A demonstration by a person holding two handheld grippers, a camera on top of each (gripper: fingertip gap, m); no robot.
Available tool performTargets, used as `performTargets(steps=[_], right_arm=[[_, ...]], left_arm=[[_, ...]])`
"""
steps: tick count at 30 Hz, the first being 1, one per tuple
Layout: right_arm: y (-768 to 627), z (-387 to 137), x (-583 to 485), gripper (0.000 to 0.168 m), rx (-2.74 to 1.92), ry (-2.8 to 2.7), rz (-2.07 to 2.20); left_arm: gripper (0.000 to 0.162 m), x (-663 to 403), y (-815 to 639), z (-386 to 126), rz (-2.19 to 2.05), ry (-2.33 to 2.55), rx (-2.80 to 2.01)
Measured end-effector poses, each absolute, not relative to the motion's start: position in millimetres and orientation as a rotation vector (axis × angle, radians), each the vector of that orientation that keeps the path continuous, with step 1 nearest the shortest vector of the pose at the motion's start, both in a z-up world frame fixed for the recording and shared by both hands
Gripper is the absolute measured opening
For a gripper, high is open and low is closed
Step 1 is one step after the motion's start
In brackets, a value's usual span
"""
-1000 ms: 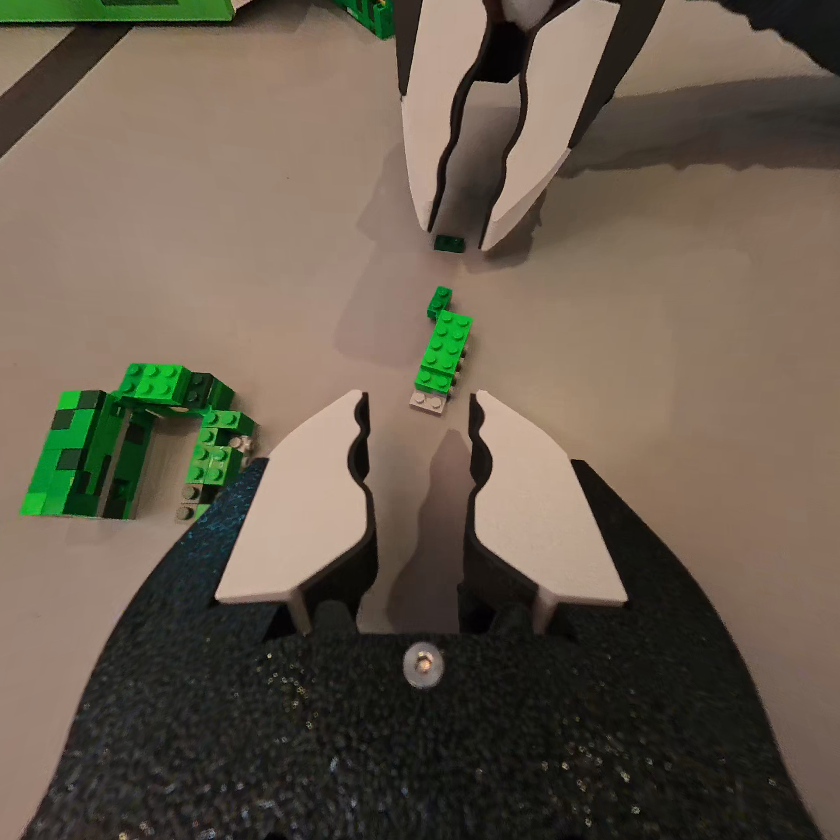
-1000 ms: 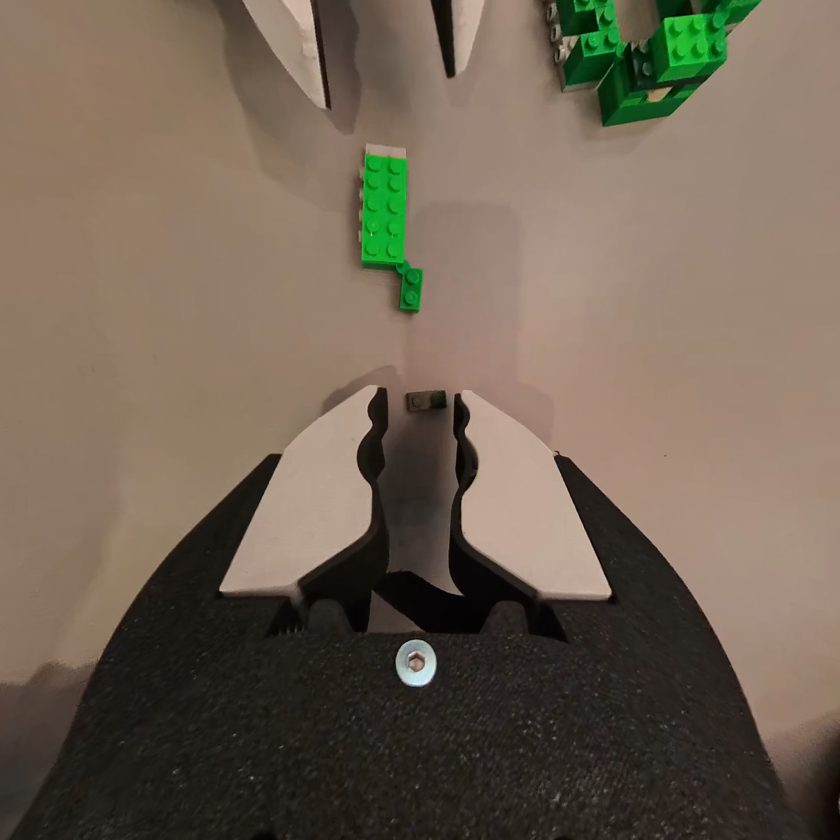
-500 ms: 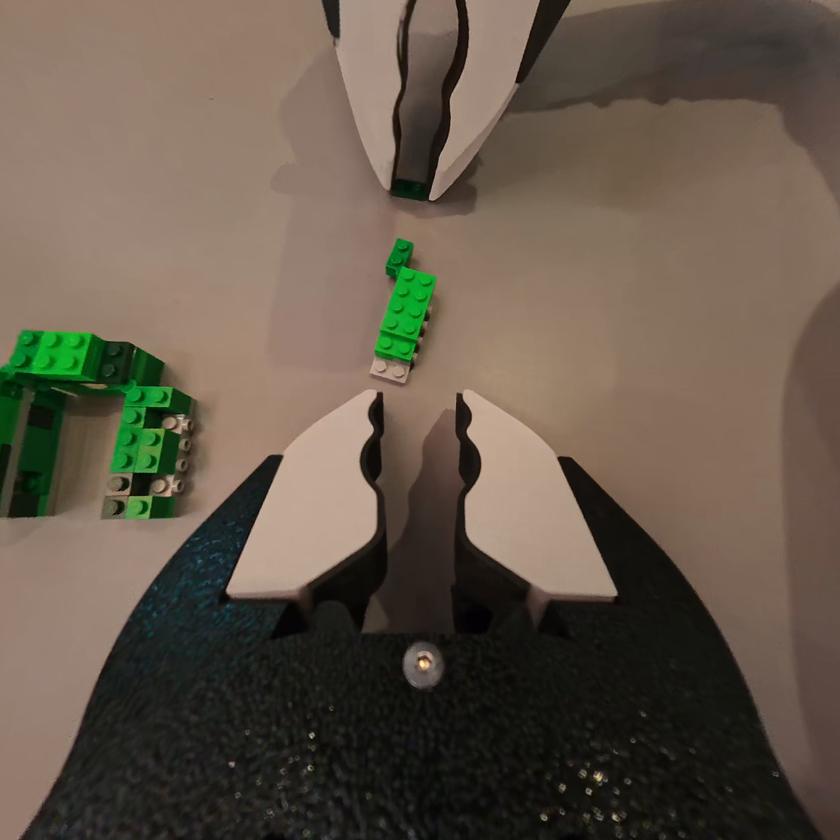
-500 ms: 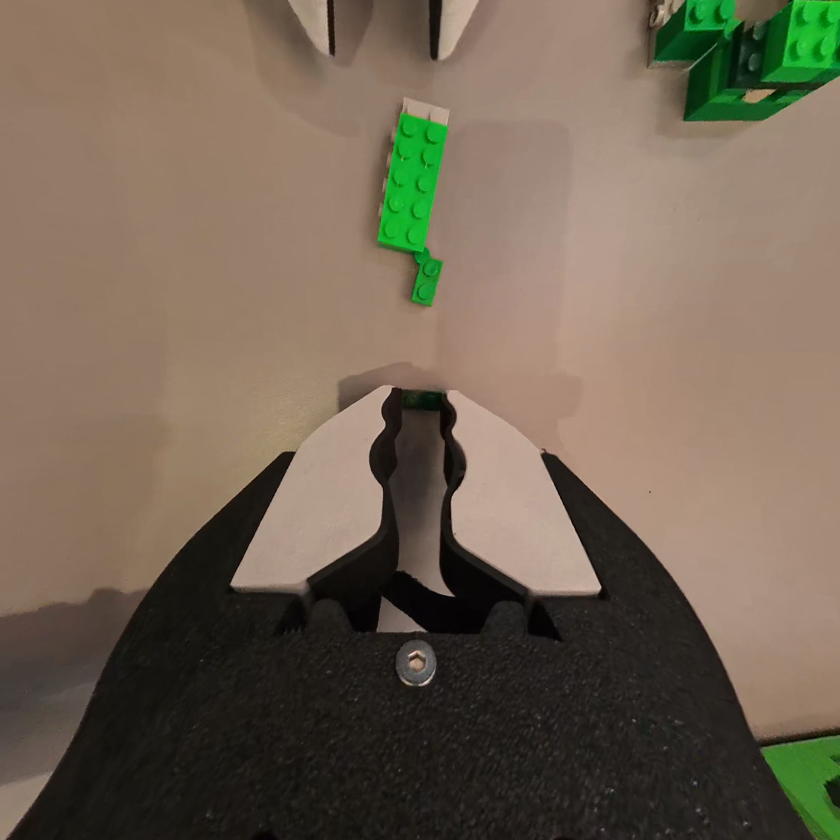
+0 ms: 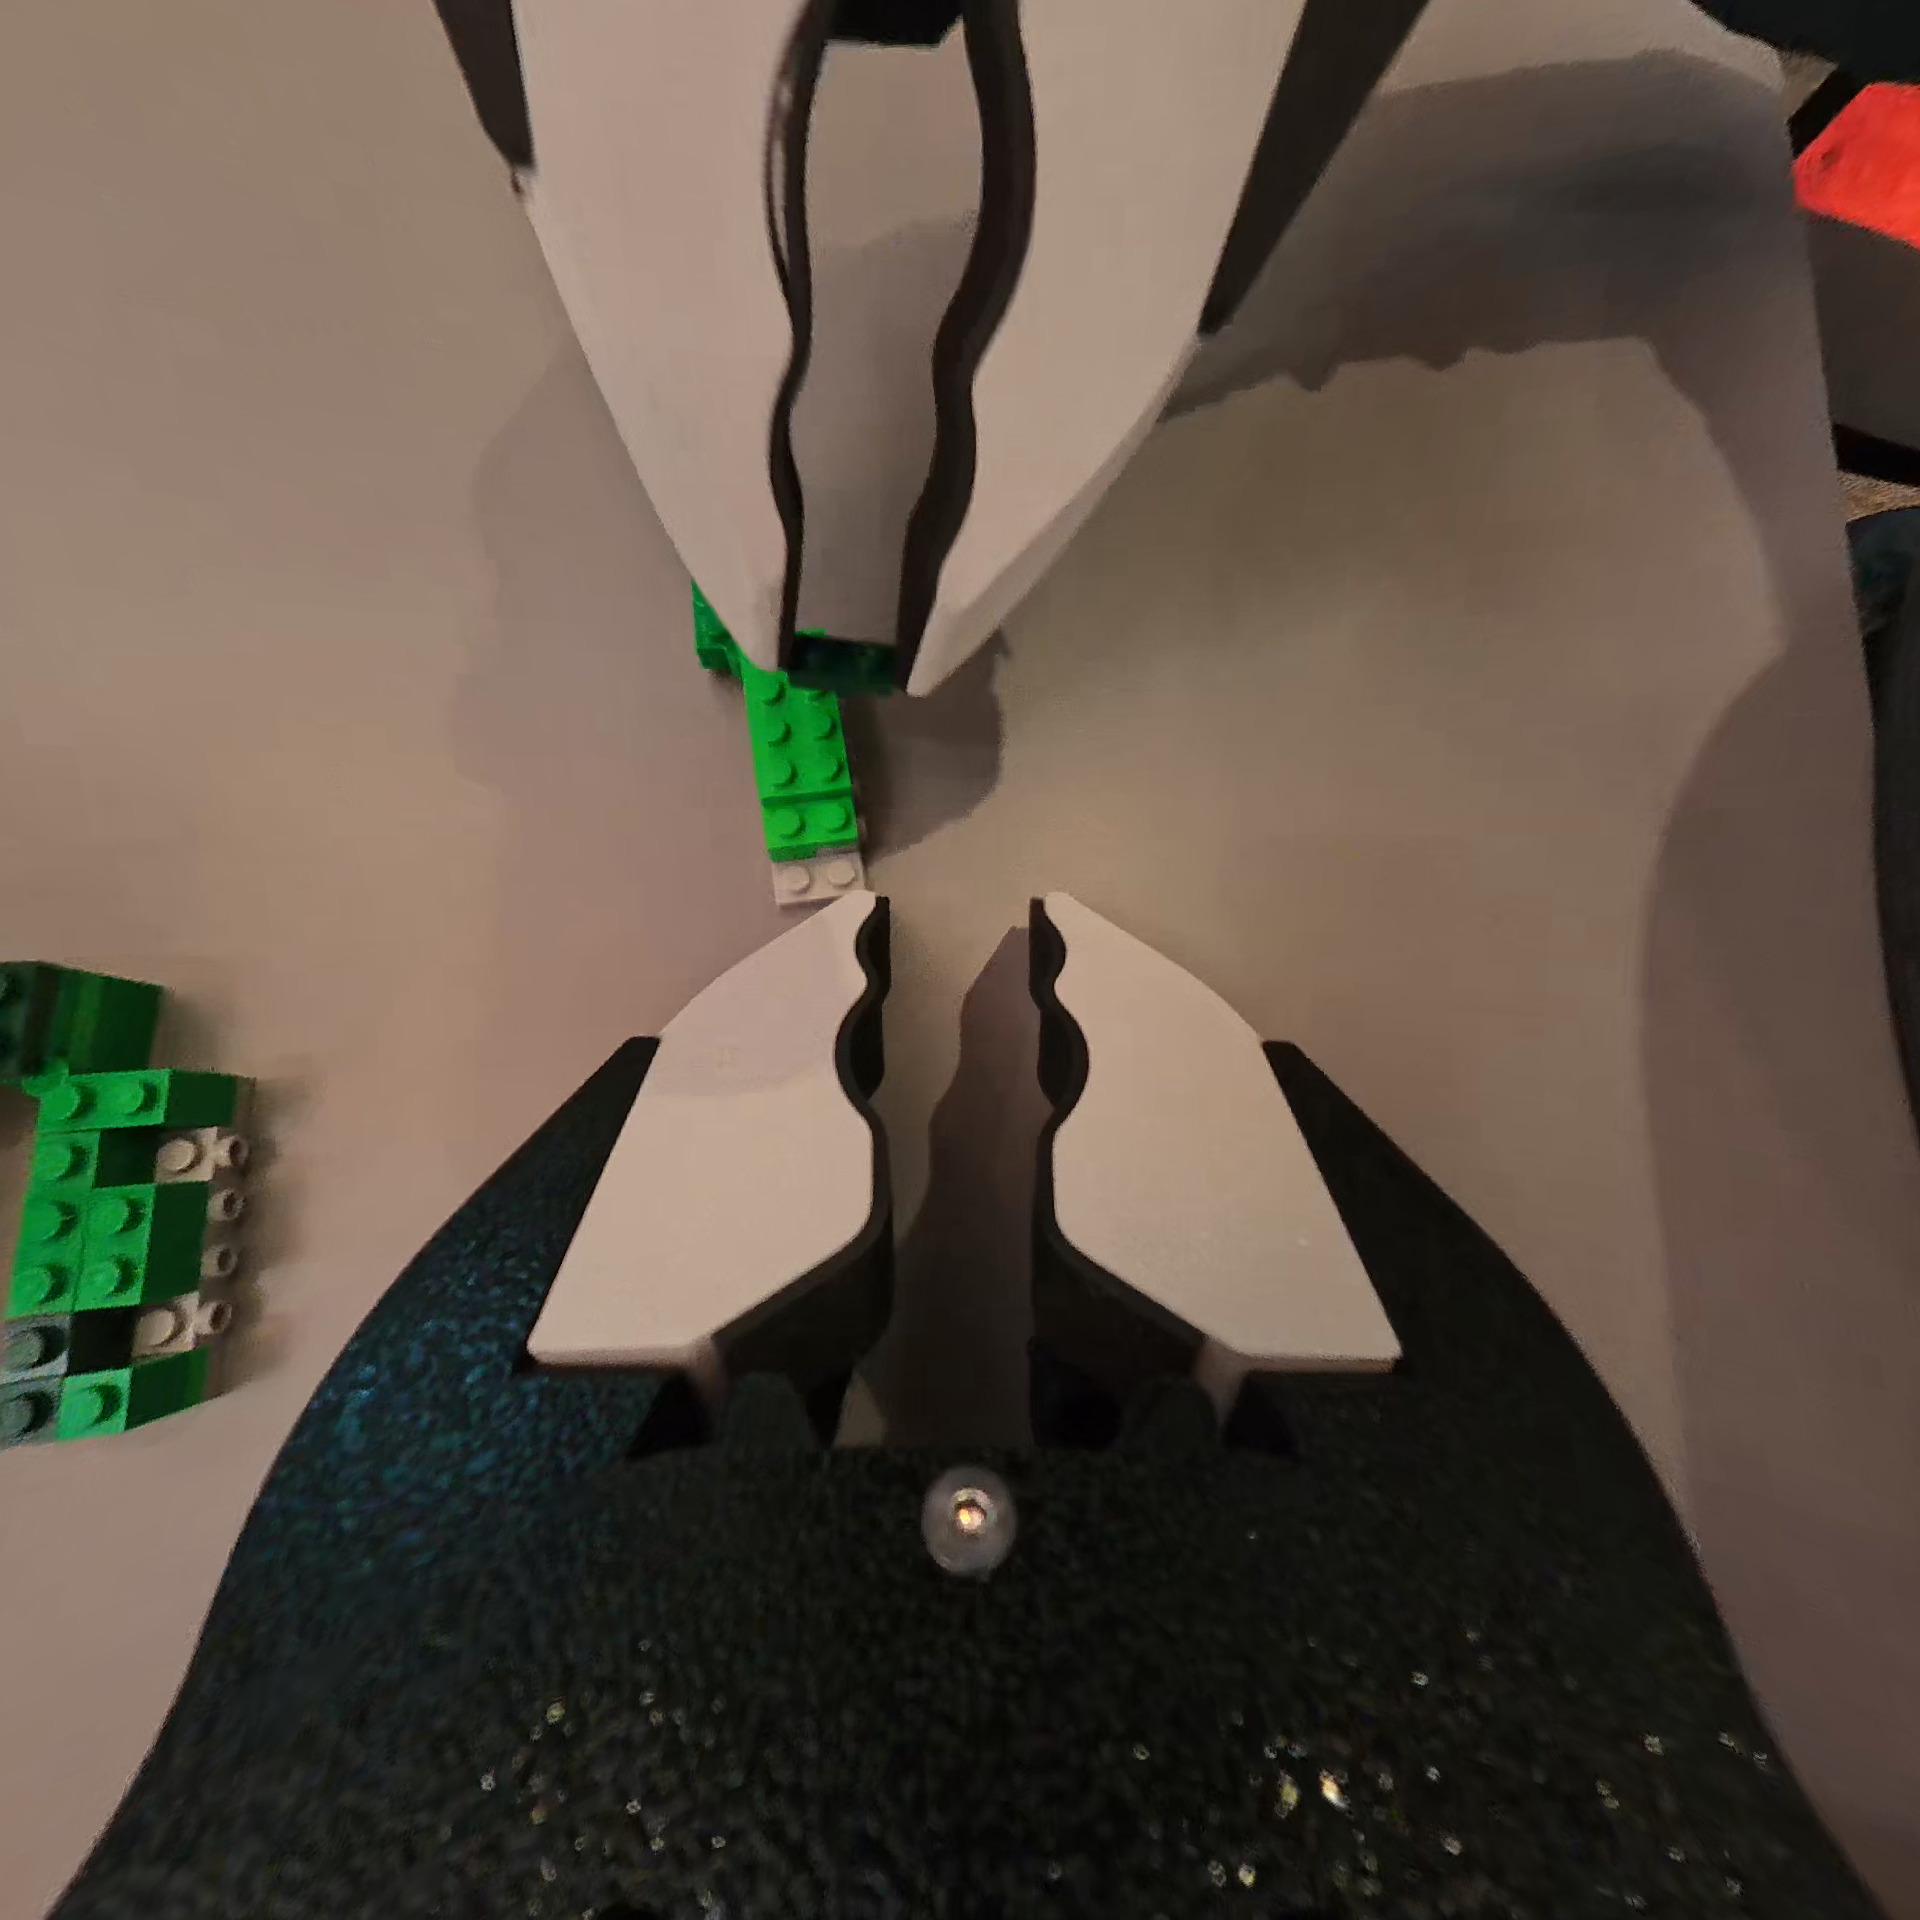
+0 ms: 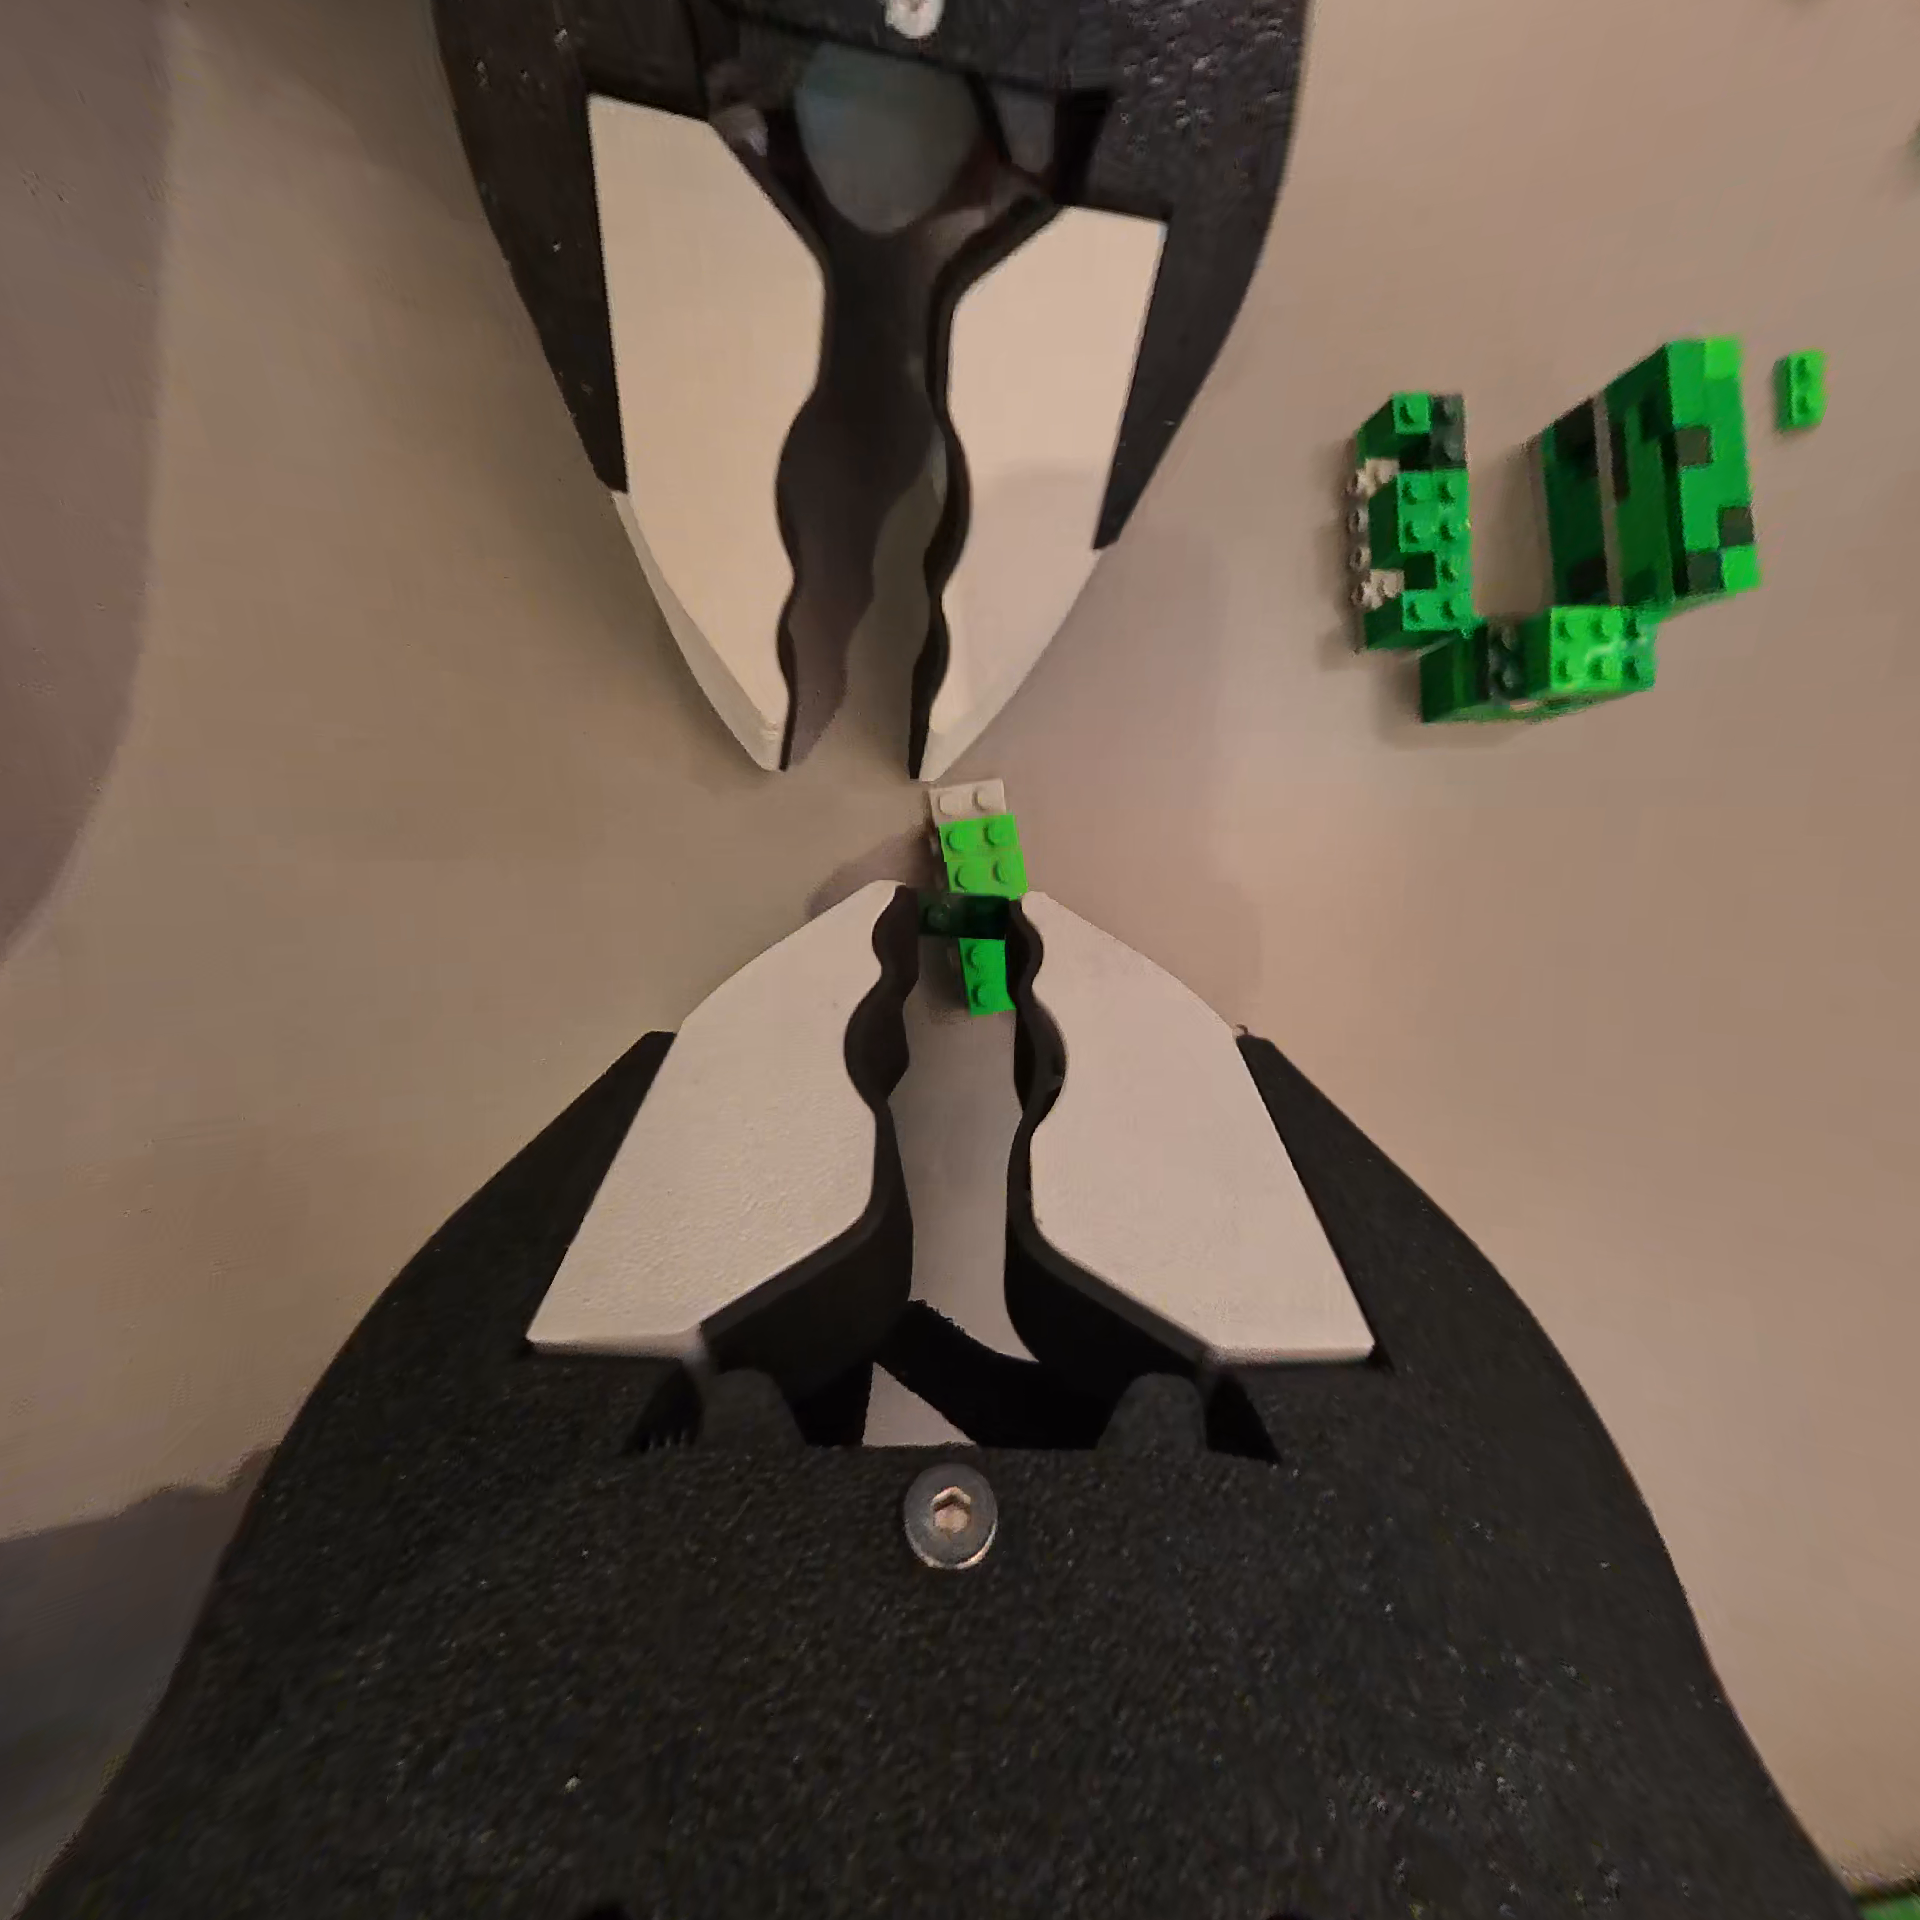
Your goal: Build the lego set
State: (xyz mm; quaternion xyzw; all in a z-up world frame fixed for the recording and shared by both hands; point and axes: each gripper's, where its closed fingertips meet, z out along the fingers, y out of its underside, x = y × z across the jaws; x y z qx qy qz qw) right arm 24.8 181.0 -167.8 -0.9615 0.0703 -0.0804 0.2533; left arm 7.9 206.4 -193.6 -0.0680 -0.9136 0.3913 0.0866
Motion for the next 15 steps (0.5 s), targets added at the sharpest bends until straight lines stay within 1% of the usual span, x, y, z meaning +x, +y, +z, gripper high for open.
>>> performTargets(steps=[1,6,15], right_arm=[[184,-169,25,0.015,-2.632,0.162,-0.224],[193,-178,29,0.015,-2.709,0.036,-0.231],[196,-184,33,0.016,-2.793,-0.037,-0.182]], left_arm=[[0.024,9,207,-191,1.180,-2.721,-0.198],[0.022,21,211,-186,1.239,-2.764,-0.175],[0.023,30,218,-193,1.187,-2.859,-0.172]])
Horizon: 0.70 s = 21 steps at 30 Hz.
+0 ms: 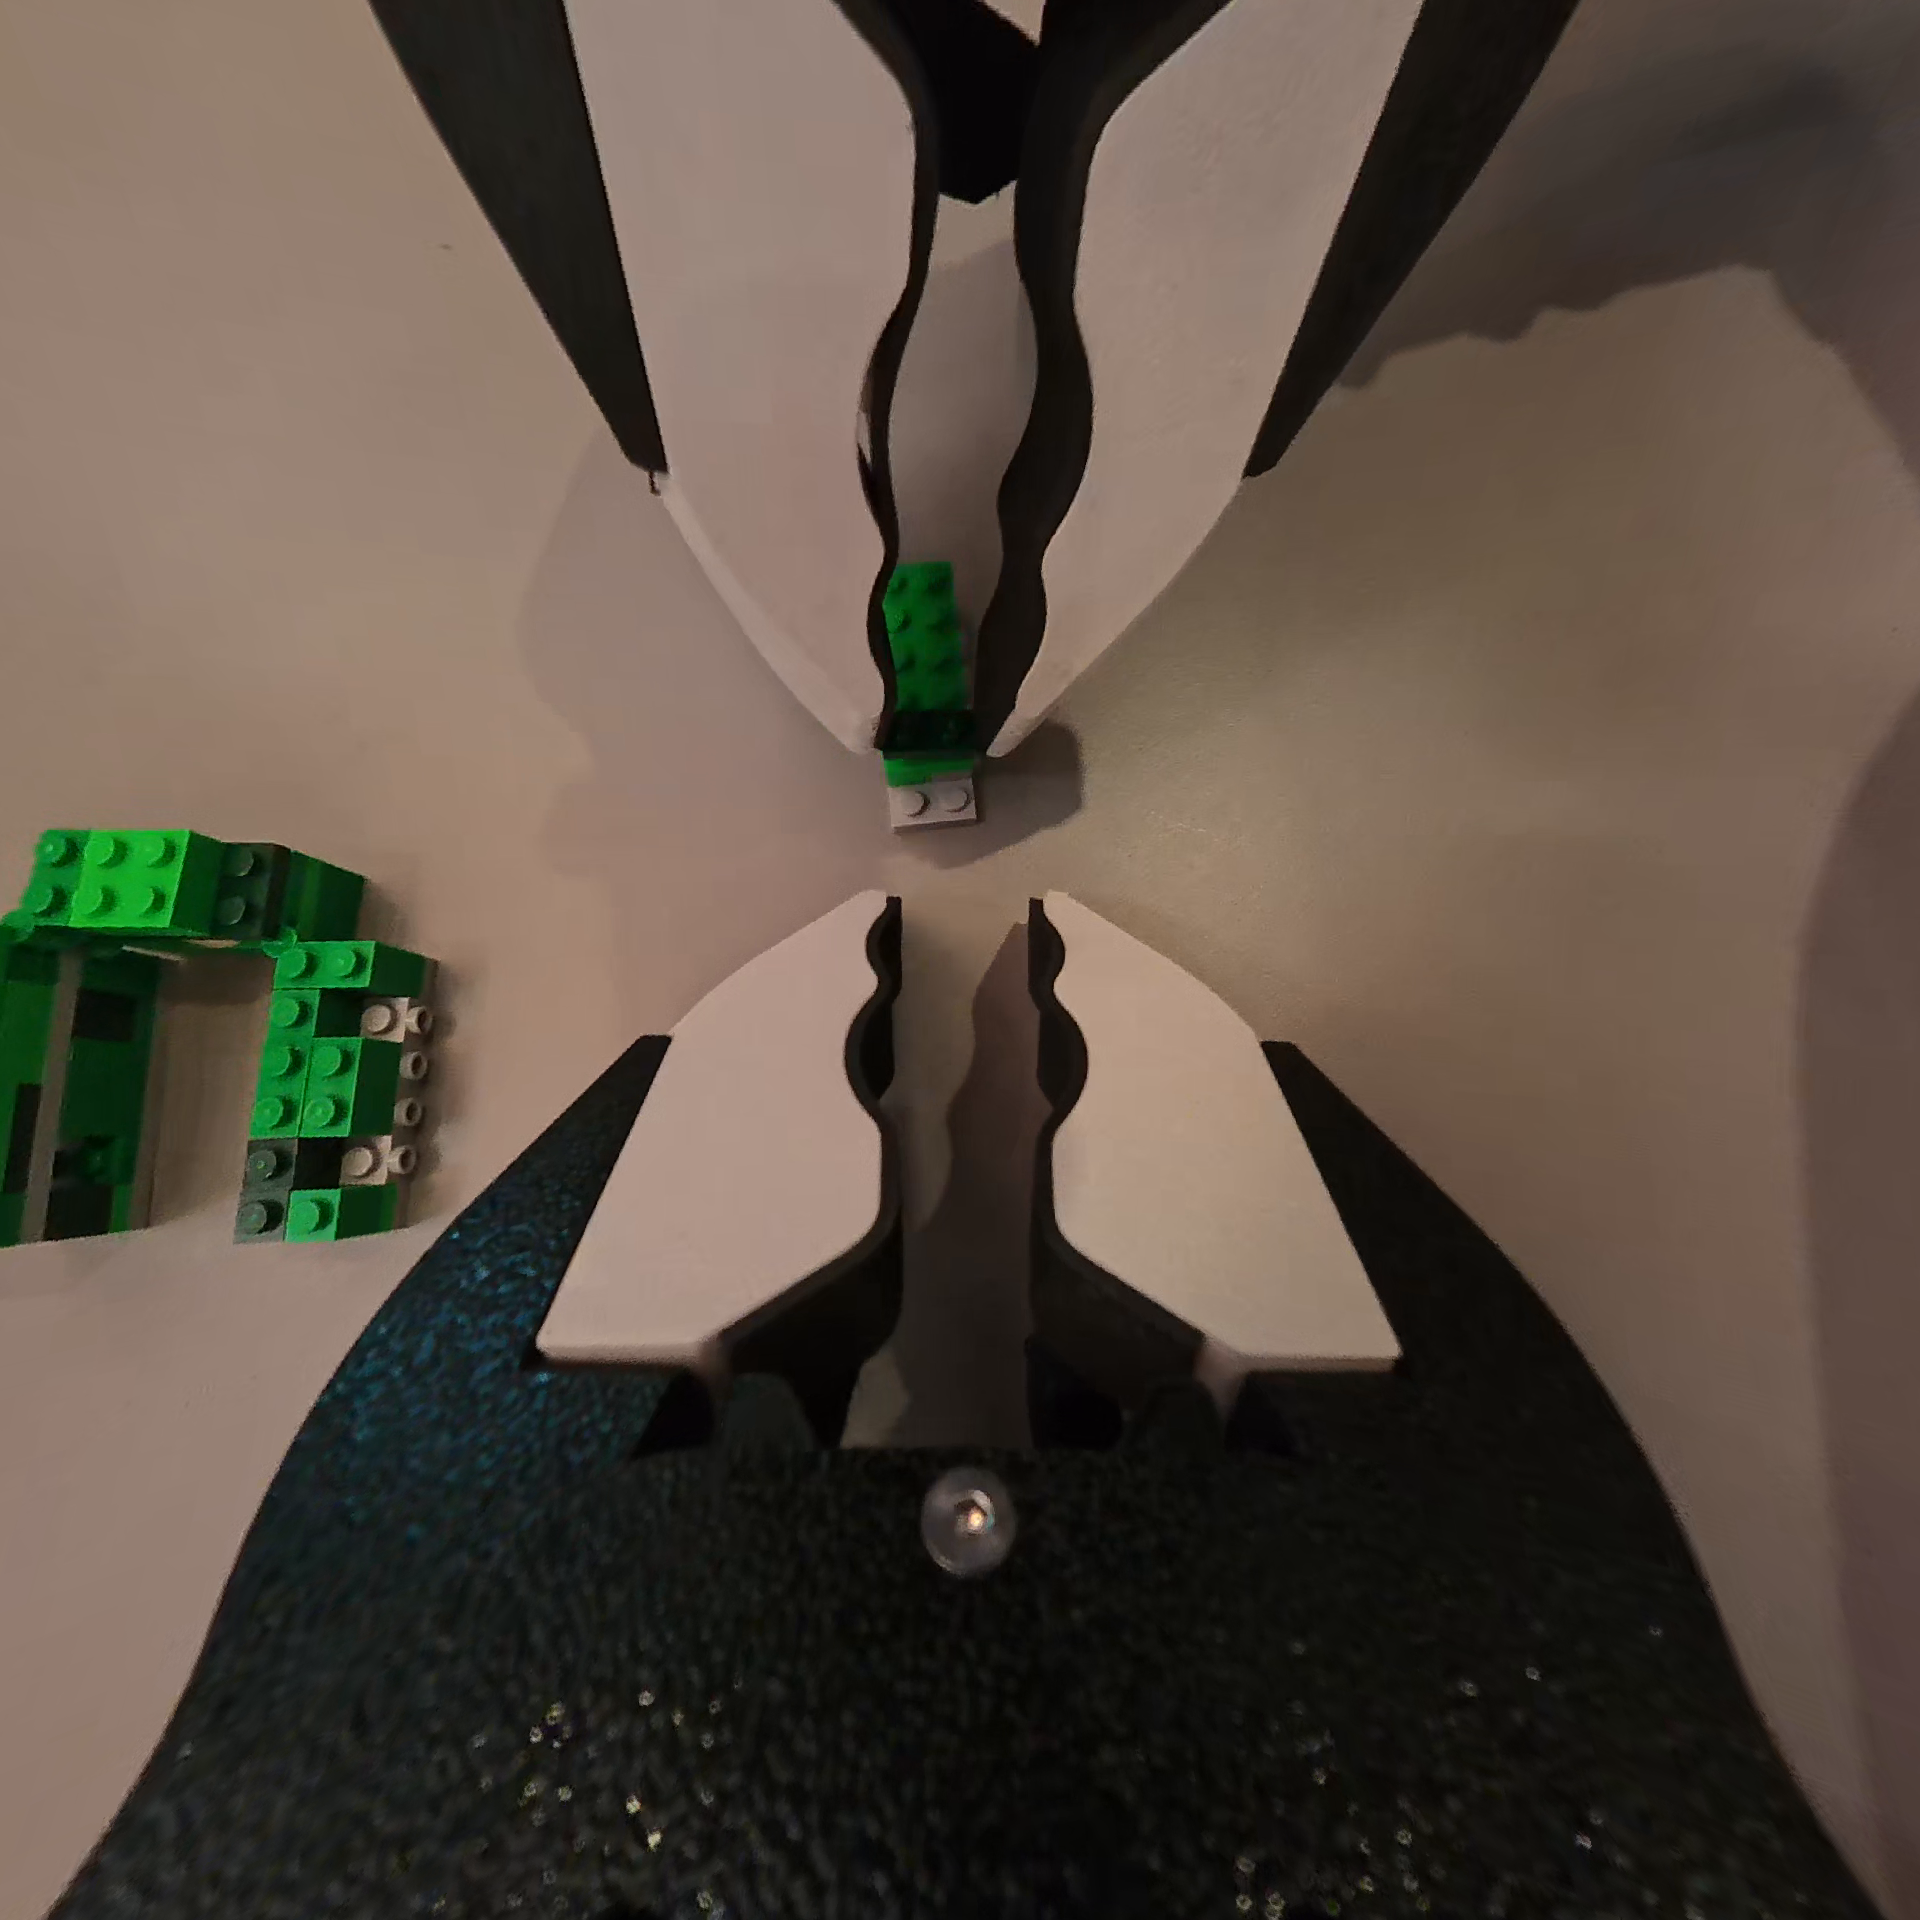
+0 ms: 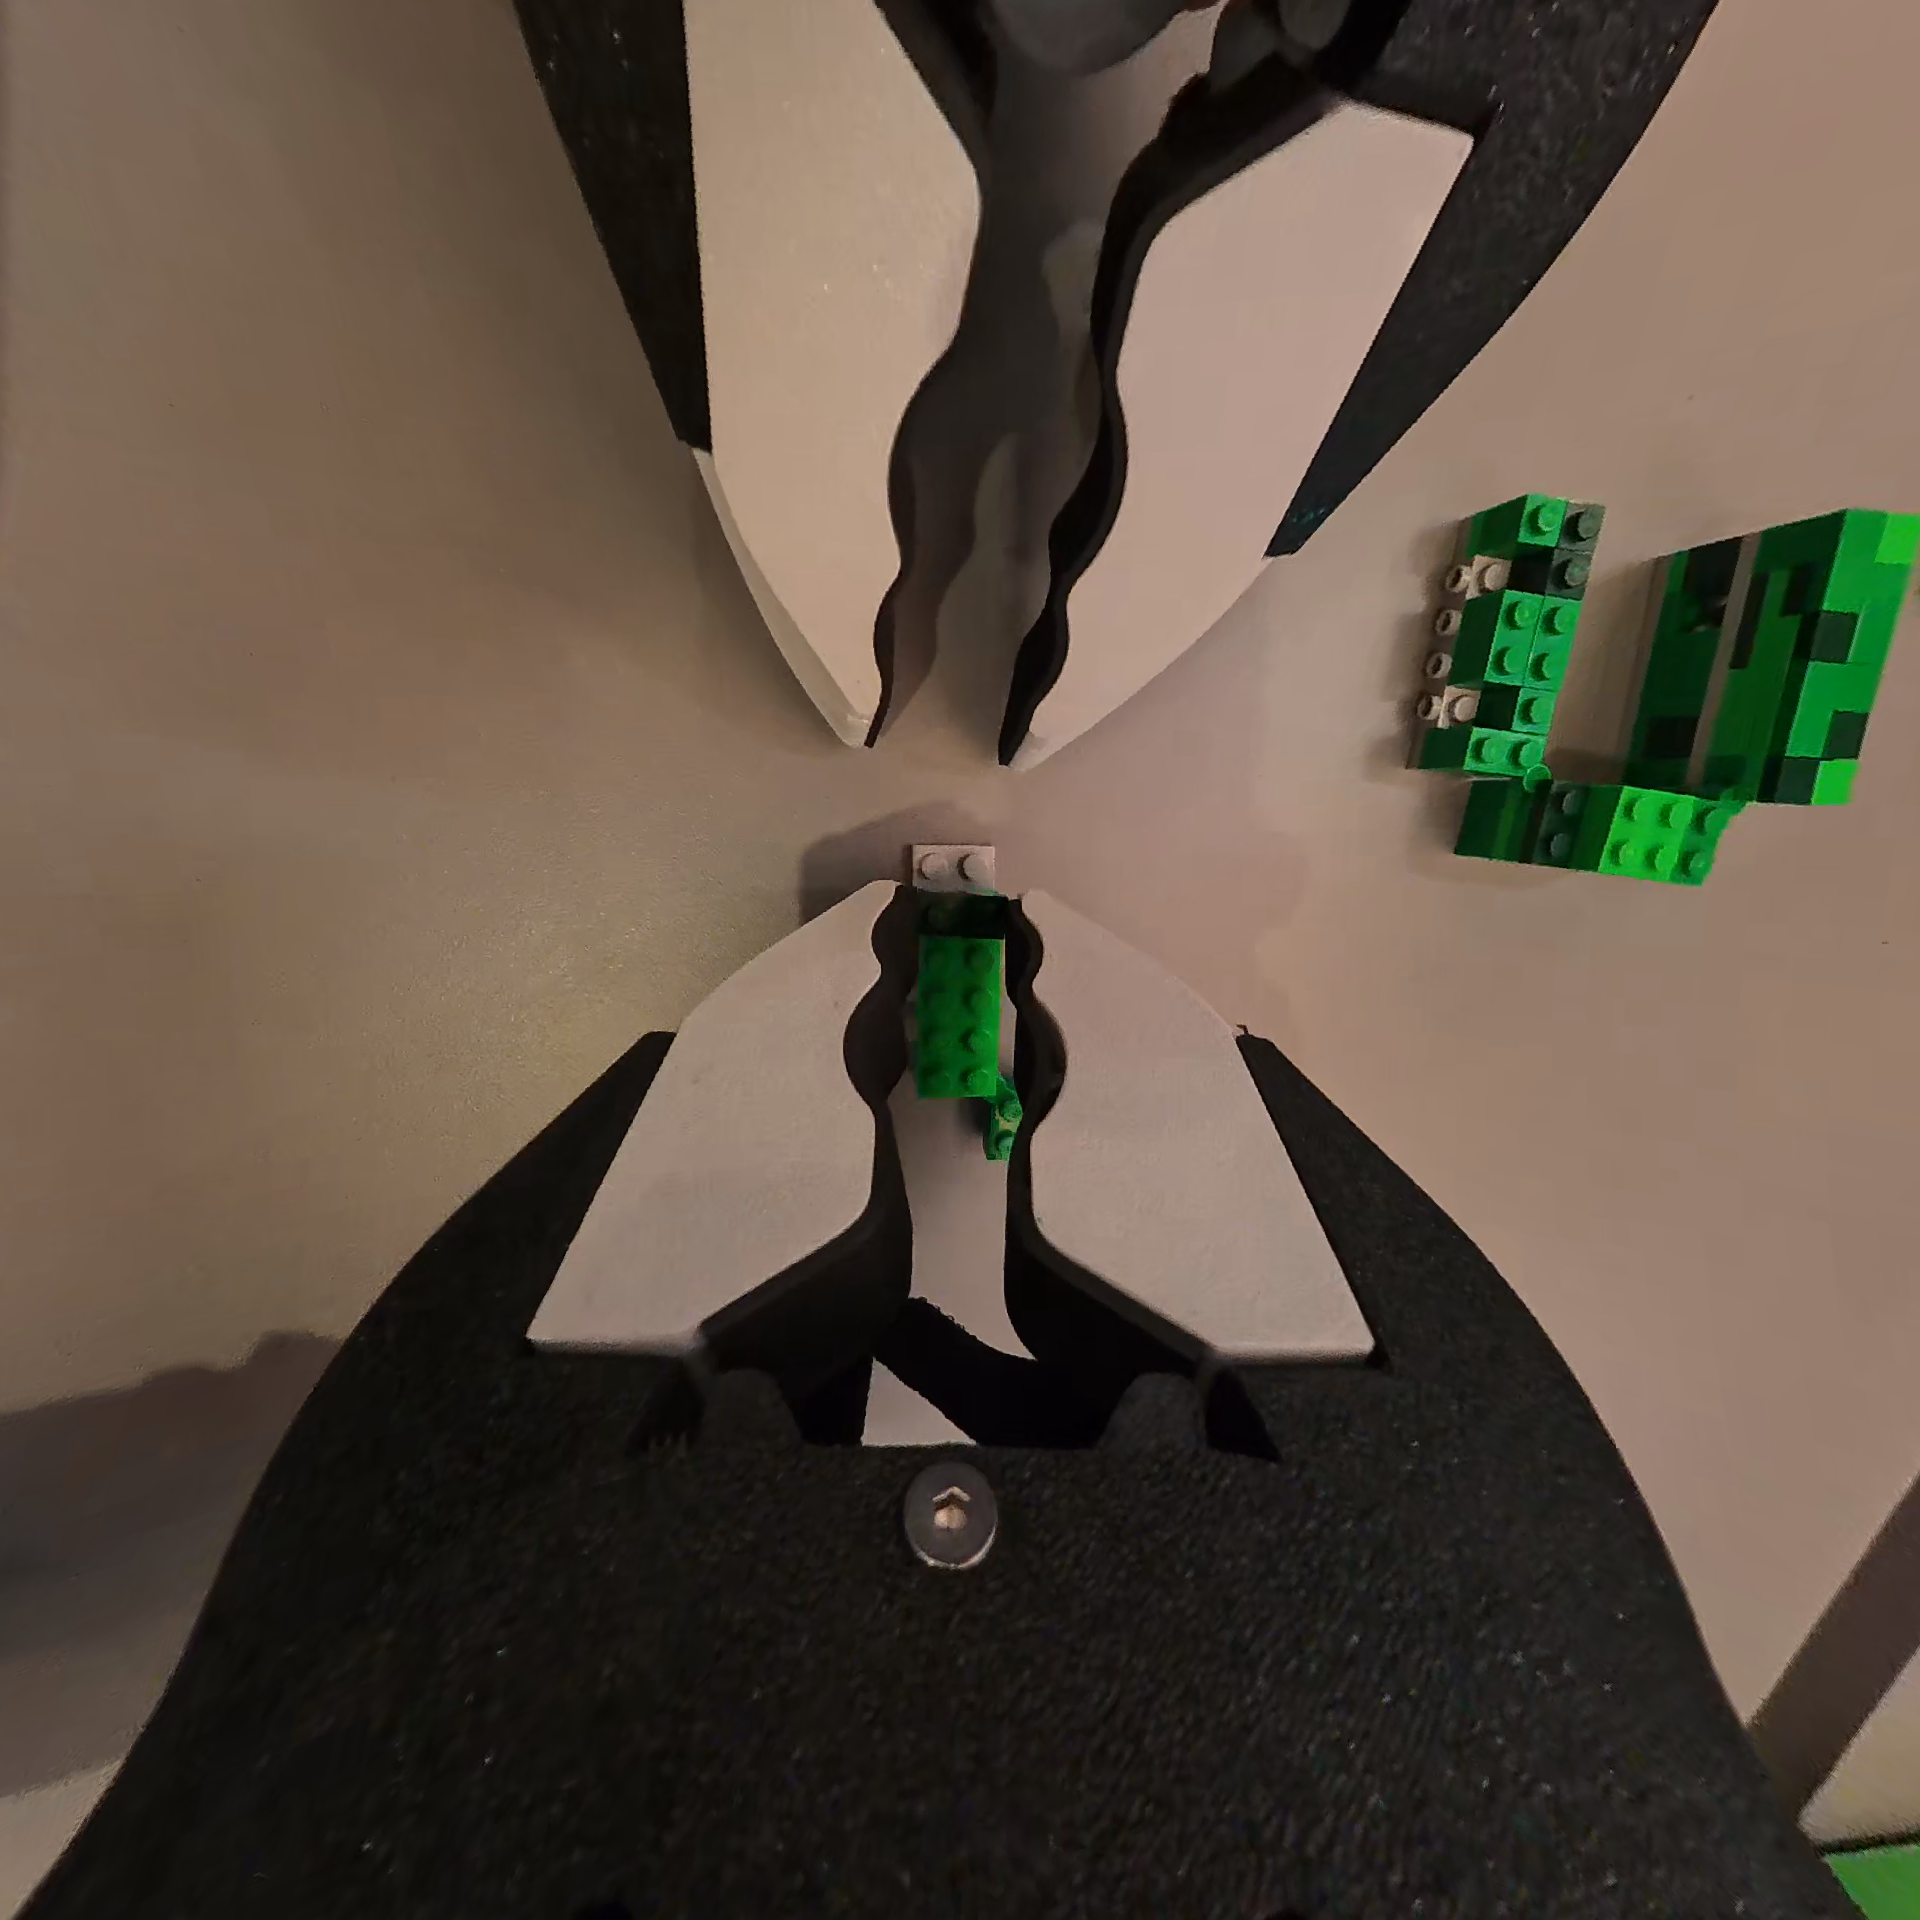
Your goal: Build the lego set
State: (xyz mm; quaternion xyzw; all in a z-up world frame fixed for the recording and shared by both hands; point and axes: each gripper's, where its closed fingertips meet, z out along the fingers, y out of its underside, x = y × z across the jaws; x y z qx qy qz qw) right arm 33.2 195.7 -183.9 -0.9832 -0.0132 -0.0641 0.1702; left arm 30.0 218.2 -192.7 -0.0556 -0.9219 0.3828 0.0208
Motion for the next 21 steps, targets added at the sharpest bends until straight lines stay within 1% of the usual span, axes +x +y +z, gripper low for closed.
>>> performTargets(steps=[21], right_arm=[[193.3,-188.6,32.8,0.016,-2.811,-0.101,-0.160]], left_arm=[[0.022,25.8,216.7,-197.5,1.157,-2.853,-0.191]])
